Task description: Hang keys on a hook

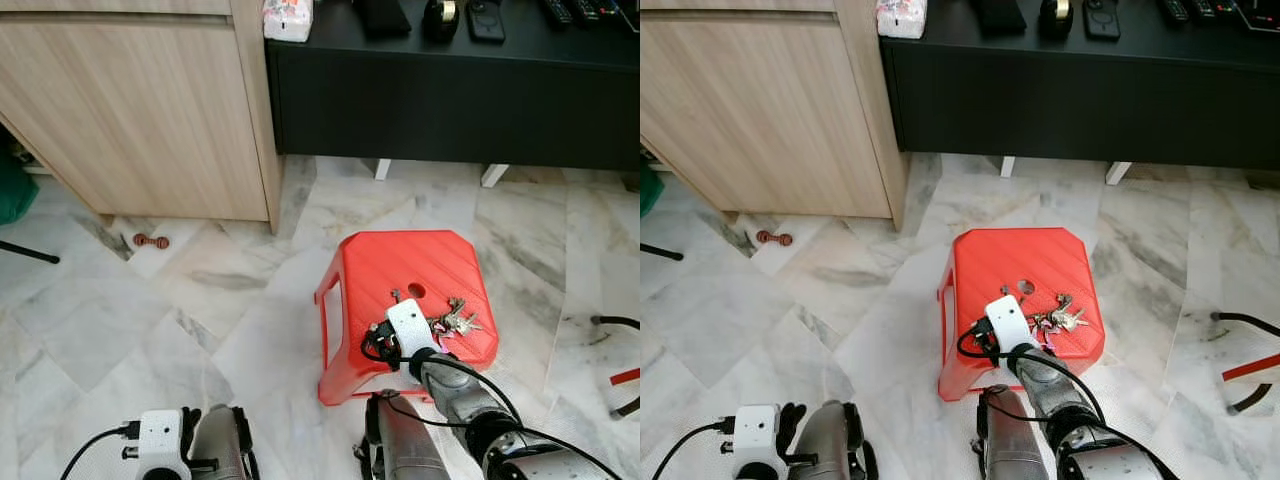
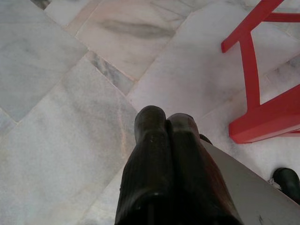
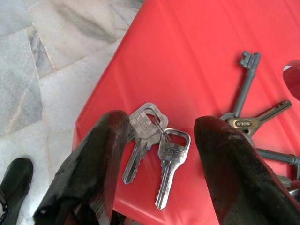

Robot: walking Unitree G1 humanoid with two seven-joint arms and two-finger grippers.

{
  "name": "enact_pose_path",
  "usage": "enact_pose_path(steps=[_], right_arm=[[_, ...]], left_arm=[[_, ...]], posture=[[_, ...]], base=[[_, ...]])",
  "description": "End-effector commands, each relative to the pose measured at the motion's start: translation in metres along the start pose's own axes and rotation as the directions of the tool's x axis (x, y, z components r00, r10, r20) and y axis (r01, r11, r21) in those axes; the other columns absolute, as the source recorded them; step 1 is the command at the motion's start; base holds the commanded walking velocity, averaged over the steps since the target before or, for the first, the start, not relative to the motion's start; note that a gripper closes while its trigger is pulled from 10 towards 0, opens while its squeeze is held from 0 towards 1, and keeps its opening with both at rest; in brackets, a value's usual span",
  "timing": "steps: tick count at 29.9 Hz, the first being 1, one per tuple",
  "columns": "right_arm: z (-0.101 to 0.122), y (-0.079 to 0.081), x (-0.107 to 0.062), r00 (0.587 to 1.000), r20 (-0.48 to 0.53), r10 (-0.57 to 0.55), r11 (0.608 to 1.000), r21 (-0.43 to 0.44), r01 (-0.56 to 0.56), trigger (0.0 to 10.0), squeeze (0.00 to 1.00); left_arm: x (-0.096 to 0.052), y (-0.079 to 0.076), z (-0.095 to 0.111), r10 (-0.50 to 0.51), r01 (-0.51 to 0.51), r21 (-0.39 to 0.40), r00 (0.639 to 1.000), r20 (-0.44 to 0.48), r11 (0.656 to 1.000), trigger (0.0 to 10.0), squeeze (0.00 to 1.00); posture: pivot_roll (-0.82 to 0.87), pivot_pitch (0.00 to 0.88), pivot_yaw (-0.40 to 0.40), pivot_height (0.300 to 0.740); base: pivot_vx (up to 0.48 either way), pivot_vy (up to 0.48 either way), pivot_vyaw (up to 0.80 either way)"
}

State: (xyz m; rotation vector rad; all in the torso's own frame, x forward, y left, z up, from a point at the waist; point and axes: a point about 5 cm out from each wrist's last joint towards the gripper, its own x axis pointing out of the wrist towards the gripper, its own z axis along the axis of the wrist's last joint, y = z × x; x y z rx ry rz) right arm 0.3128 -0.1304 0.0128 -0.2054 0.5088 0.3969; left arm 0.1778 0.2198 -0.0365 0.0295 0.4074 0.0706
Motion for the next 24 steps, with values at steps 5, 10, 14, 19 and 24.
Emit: enact_pose_path(steps=[5,10,14,19,24], right_arm=[[-0.012,0.004,-0.002,0.999,-0.048,0.013,1.000,-0.018,-0.014,8.9,0.00],[-0.015,0.004,-0.003,0.998,-0.055,0.010,1.000,-0.018,-0.011,2.8,0.00],[-0.015,0.004,-0.003,0.998,-0.056,0.010,1.000,-0.018,-0.011,0.0,0.00],[-0.016,0.004,-0.003,0.998,-0.060,0.010,1.000,-0.023,-0.011,0.0,0.00],[-0.019,0.005,-0.004,0.998,-0.064,0.010,1.000,-0.023,-0.011,0.0,0.00]], left_arm=[[-0.074,-0.012,-0.092,-0.057,0.058,-0.013,0.898,-0.436,0.998,10.0,0.00],[-0.077,-0.013,-0.093,-0.059,0.058,-0.014,0.897,-0.438,0.998,10.0,0.00],[-0.078,-0.013,-0.093,-0.059,0.058,-0.015,0.897,-0.439,0.998,10.0,0.00],[-0.081,-0.013,-0.094,-0.060,0.060,-0.014,0.896,-0.440,0.998,10.0,0.00],[-0.087,-0.015,-0.095,-0.064,0.063,-0.018,0.896,-0.439,0.998,10.0,0.00]], posture=[[0.20,0.397,-0.076,0.621],[0.20,0.402,-0.074,0.621],[0.20,0.405,-0.074,0.621],[0.20,0.407,-0.075,0.621],[0.20,0.428,-0.073,0.621]], base=[[0.000,0.000,0.00],[0.000,0.000,0.00],[0.000,0.000,0.00],[0.000,0.000,0.00],[0.000,0.000,0.00]])
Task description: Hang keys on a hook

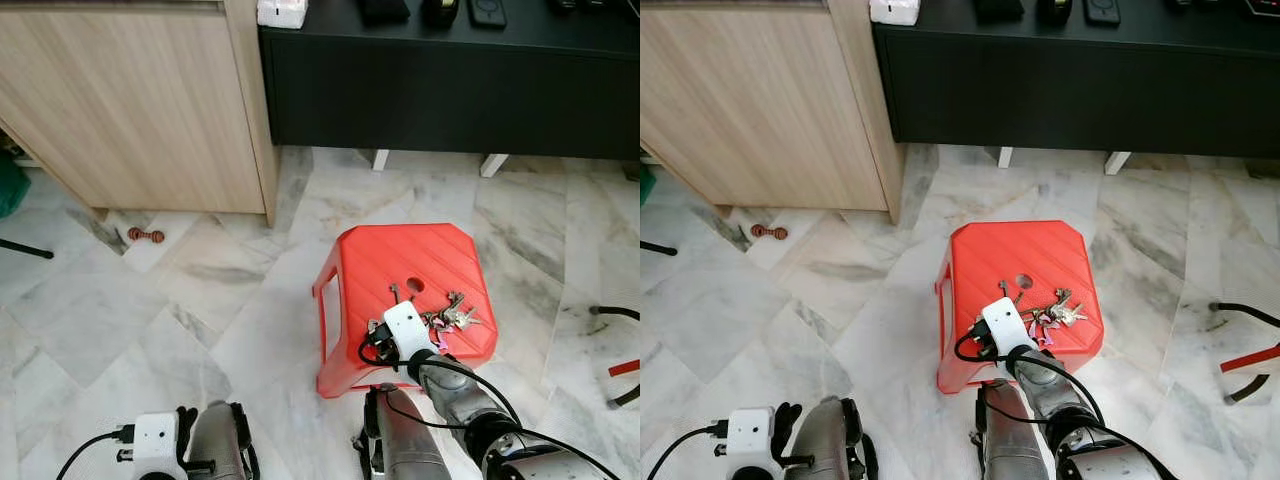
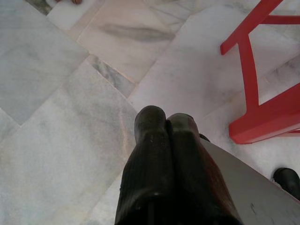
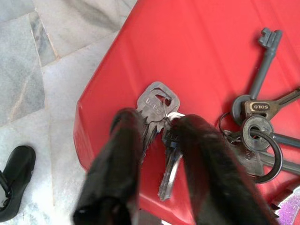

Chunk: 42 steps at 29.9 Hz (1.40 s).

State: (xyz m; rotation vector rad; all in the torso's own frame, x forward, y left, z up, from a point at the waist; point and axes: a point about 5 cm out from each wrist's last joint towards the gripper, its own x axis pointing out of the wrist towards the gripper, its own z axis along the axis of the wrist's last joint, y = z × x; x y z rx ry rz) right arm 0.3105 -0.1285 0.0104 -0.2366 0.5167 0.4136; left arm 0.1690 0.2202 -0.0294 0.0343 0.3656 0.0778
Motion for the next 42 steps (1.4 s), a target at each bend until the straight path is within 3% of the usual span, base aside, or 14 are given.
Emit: enact_pose_path(steps=[1,16,25,31,42], right_arm=[[-0.017,0.003,-0.004,0.999,-0.052,0.002,1.000,0.009,-0.002,0.0,0.00],[-0.018,0.013,-0.002,0.998,-0.047,0.034,0.999,0.013,-0.034,0.0,0.00],[-0.010,0.013,-0.001,1.000,0.016,0.022,0.999,0.025,-0.023,0.0,0.00],[-0.005,0.009,-0.004,0.992,0.118,-0.041,0.997,0.063,0.034,0.0,0.00],[-0.011,0.002,-0.014,0.969,0.197,-0.149,0.984,0.125,0.126,0.0,0.00]], left_arm=[[-0.081,-0.016,-0.095,-0.073,0.070,-0.023,0.876,-0.476,0.997,10.0,0.00],[-0.084,-0.017,-0.094,-0.078,0.076,-0.024,0.876,-0.476,0.997,10.0,0.00],[-0.078,-0.018,-0.093,-0.082,0.084,-0.018,0.876,-0.476,0.996,10.0,0.00],[-0.073,-0.018,-0.090,-0.083,0.085,-0.016,0.880,-0.469,0.996,10.0,0.00],[-0.062,-0.018,-0.088,-0.083,0.087,-0.013,0.879,-0.469,0.996,10.0,0.00]], posture=[[0.20,0.428,-0.073,0.621],[0.21,0.434,-0.069,0.621],[0.20,0.419,-0.070,0.621],[0.20,0.405,-0.071,0.621],[0.19,0.372,-0.073,0.621]], base=[[0.000,0.000,0.00],[0.000,0.000,0.00],[0.000,0.000,0.00],[0.000,0.000,0.00],[0.000,0.000,0.00]])
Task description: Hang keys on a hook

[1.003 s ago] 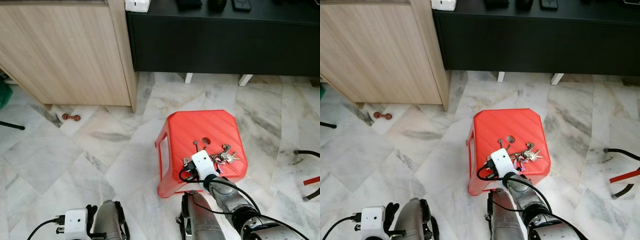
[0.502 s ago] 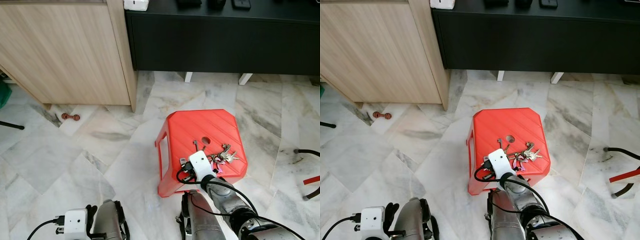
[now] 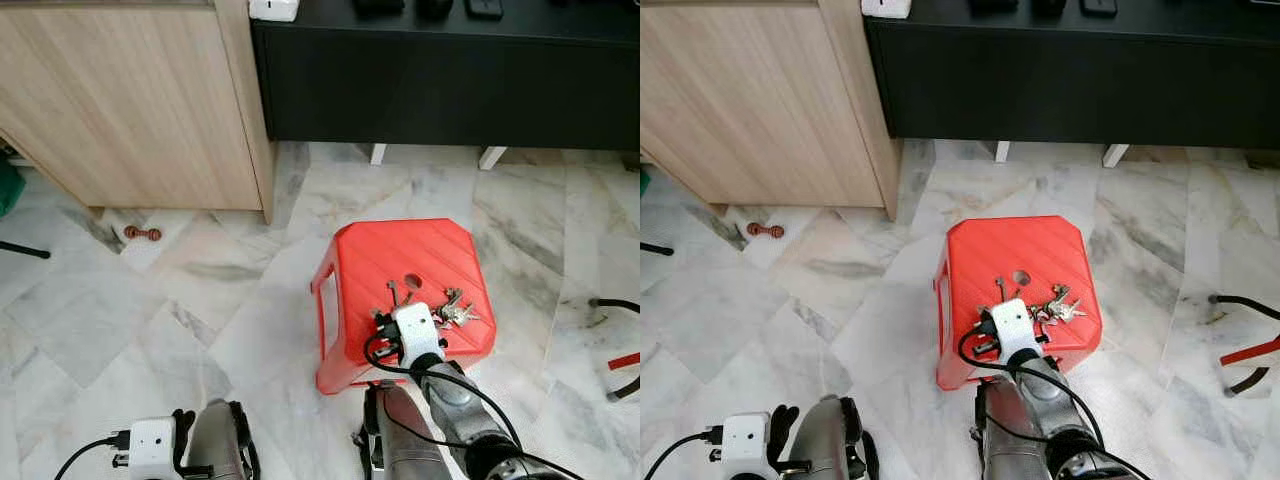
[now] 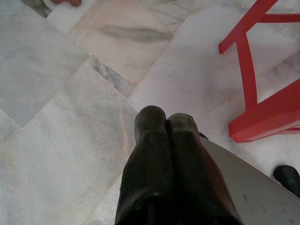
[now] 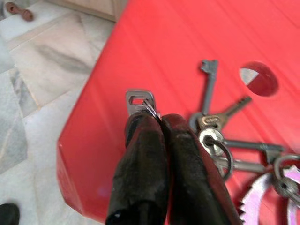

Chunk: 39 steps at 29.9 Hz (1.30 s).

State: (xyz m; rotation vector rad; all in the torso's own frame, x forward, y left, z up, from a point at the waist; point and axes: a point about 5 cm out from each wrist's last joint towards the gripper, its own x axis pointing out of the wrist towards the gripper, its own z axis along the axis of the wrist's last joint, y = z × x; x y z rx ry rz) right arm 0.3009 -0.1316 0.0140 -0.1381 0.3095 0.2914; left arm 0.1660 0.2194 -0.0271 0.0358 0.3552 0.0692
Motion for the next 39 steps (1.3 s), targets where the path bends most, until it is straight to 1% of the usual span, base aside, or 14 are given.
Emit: enact_pose_path(steps=[1,4,8,10,14,16,18,20,21,22,28,31,33,39], right_arm=[[-0.007,-0.001,-0.006,1.000,0.008,-0.021,0.999,0.029,0.021,0.0,0.00],[0.000,-0.003,-0.006,0.997,0.064,-0.036,0.998,0.049,0.033,0.0,0.00],[0.002,-0.005,-0.006,0.996,0.073,-0.043,0.998,0.055,0.039,0.0,0.00],[0.005,-0.007,-0.006,0.994,0.093,-0.056,0.997,0.062,0.050,0.0,0.00],[0.010,-0.009,-0.005,0.990,0.119,-0.076,0.995,0.072,0.067,0.0,0.00],[0.014,-0.012,-0.005,0.987,0.134,-0.091,0.994,0.075,0.081,0.0,0.00],[0.014,-0.013,-0.005,0.986,0.135,-0.094,0.994,0.074,0.084,0.0,0.00],[0.015,-0.015,-0.006,0.984,0.144,-0.103,0.993,0.080,0.092,0.0,0.00],[0.015,-0.017,-0.006,0.982,0.145,-0.124,0.989,0.101,0.110,1.6,0.00],[0.014,-0.020,-0.008,0.977,0.146,-0.153,0.981,0.141,0.132,10.0,0.00],[0.014,-0.023,-0.011,0.970,0.162,-0.183,0.973,0.170,0.155,10.0,0.00],[0.009,-0.026,-0.013,0.965,0.142,-0.222,0.958,0.218,0.188,10.0,0.00],[0.008,-0.027,-0.014,0.964,0.131,-0.230,0.954,0.224,0.197,10.0,0.00],[0.014,-0.028,-0.011,0.960,0.142,-0.242,0.950,0.234,0.205,10.0,0.00]], left_arm=[[-0.058,-0.018,-0.088,-0.076,0.079,-0.015,0.875,-0.478,0.997,10.0,0.00],[-0.050,-0.017,-0.086,-0.072,0.075,-0.012,0.875,-0.479,0.997,10.0,0.00],[-0.045,-0.017,-0.084,-0.069,0.073,-0.011,0.874,-0.480,0.997,10.0,0.00],[-0.038,-0.017,-0.082,-0.068,0.072,-0.009,0.873,-0.483,0.997,10.0,0.00],[-0.031,-0.017,-0.080,-0.064,0.069,-0.007,0.875,-0.480,0.998,10.0,0.00],[-0.023,-0.015,-0.077,-0.053,0.058,-0.005,0.875,-0.481,0.998,10.0,0.00],[-0.022,-0.015,-0.076,-0.051,0.056,-0.005,0.875,-0.481,0.998,10.0,0.00],[-0.019,-0.013,-0.075,-0.042,0.046,-0.004,0.877,-0.479,0.999,10.0,0.00],[-0.014,-0.013,-0.073,-0.034,0.036,-0.005,0.876,-0.482,0.999,10.0,0.00],[-0.012,-0.012,-0.072,-0.031,0.030,-0.009,0.875,-0.483,1.000,10.0,0.00],[-0.006,-0.015,-0.070,-0.039,0.042,-0.005,0.870,-0.492,0.999,10.0,0.00],[-0.003,-0.016,-0.069,-0.047,0.049,-0.010,0.865,-0.500,0.999,10.0,0.00],[-0.002,-0.017,-0.069,-0.049,0.048,-0.015,0.862,-0.505,0.999,10.0,0.00],[0.002,-0.018,-0.067,-0.051,0.049,-0.018,0.860,-0.508,0.999,10.0,0.00]], posture=[[0.18,0.367,-0.074,0.621],[0.18,0.343,-0.076,0.621],[0.17,0.314,-0.078,0.621],[0.17,0.298,-0.081,0.621],[0.17,0.267,-0.086,0.621],[0.16,0.228,-0.093,0.621],[0.16,0.228,-0.093,0.621],[0.16,0.198,-0.095,0.621],[0.15,0.172,-0.096,0.621],[0.14,0.167,-0.096,0.621],[0.13,0.134,-0.094,0.621],[0.13,0.114,-0.095,0.621],[0.12,0.104,-0.095,0.621],[0.13,0.073,-0.098,0.621]], base=[[0.000,0.000,0.00],[0.000,0.000,0.00],[0.000,0.000,0.00],[0.000,0.000,0.00],[0.000,0.000,0.00],[0.000,0.000,0.00],[0.000,0.000,0.00],[0.000,0.000,0.00],[0.000,0.000,0.00],[0.000,0.000,0.00],[0.000,0.000,0.00],[0.000,0.000,0.00],[-0.319,0.000,0.00],[-0.282,0.000,0.00]])
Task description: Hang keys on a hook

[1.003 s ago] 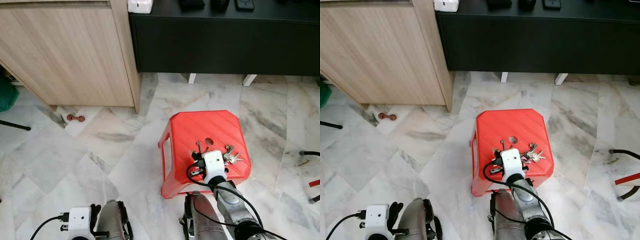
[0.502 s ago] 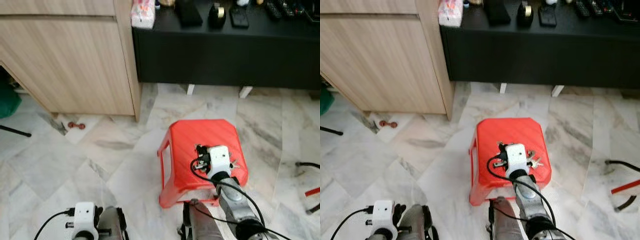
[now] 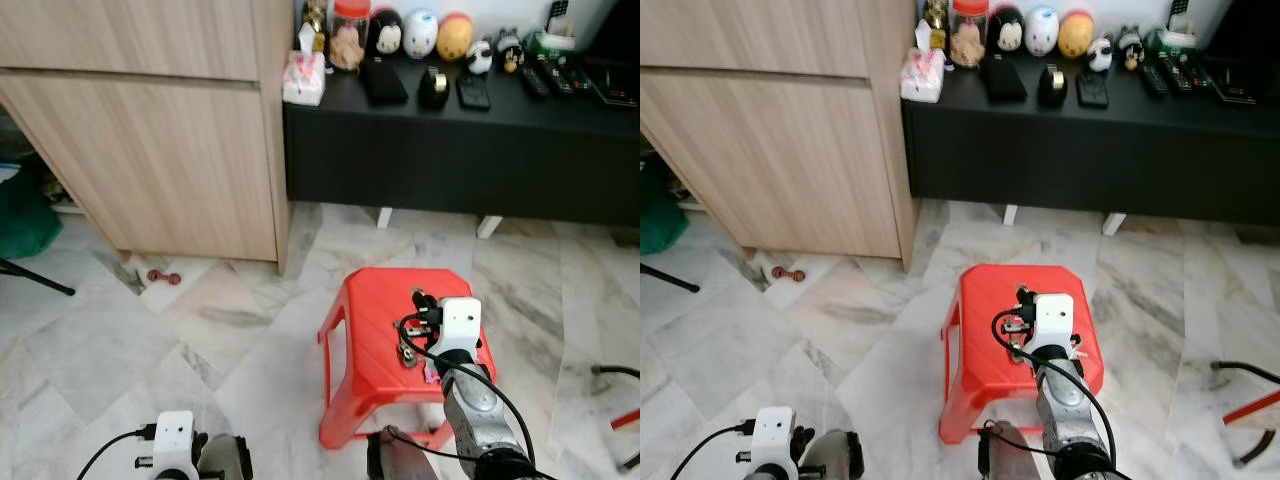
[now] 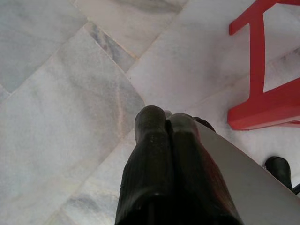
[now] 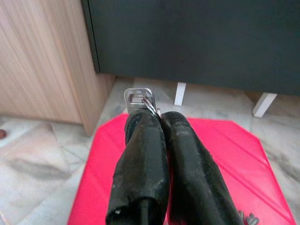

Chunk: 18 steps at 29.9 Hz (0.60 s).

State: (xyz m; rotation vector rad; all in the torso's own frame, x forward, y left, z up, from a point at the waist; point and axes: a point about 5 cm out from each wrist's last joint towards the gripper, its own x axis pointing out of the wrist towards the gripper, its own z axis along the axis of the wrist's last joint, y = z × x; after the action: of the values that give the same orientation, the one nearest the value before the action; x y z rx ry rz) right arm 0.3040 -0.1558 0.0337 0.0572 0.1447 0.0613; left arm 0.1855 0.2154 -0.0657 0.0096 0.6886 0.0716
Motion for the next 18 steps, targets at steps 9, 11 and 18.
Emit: enact_pose_path(steps=[9,11,18], right_arm=[[0.0015,0.0010,0.0025,1.000,-0.007,-0.025,0.999,0.032,0.025,10.0,0.00],[0.0016,0.0007,0.0028,1.000,-0.008,-0.029,0.999,0.037,0.029,10.0,0.00],[0.0005,0.0001,0.0026,0.999,-0.016,-0.034,0.999,0.042,0.035,10.0,0.00]], left_arm=[[-0.0130,-0.0114,-0.0420,-0.040,0.042,0.004,0.980,-0.196,0.999,10.0,0.00],[-0.0130,-0.0112,-0.0422,-0.039,0.041,0.005,0.980,-0.197,0.999,10.0,0.00],[-0.0127,-0.0118,-0.0415,-0.041,0.043,0.005,0.981,-0.192,0.999,10.0,0.00]], posture=[[0.13,0.057,-0.099,0.621],[0.13,0.052,-0.098,0.621],[0.13,0.045,-0.098,0.621]], base=[[-0.285,0.000,0.00],[-0.287,0.000,0.00],[-0.192,0.000,0.00]])
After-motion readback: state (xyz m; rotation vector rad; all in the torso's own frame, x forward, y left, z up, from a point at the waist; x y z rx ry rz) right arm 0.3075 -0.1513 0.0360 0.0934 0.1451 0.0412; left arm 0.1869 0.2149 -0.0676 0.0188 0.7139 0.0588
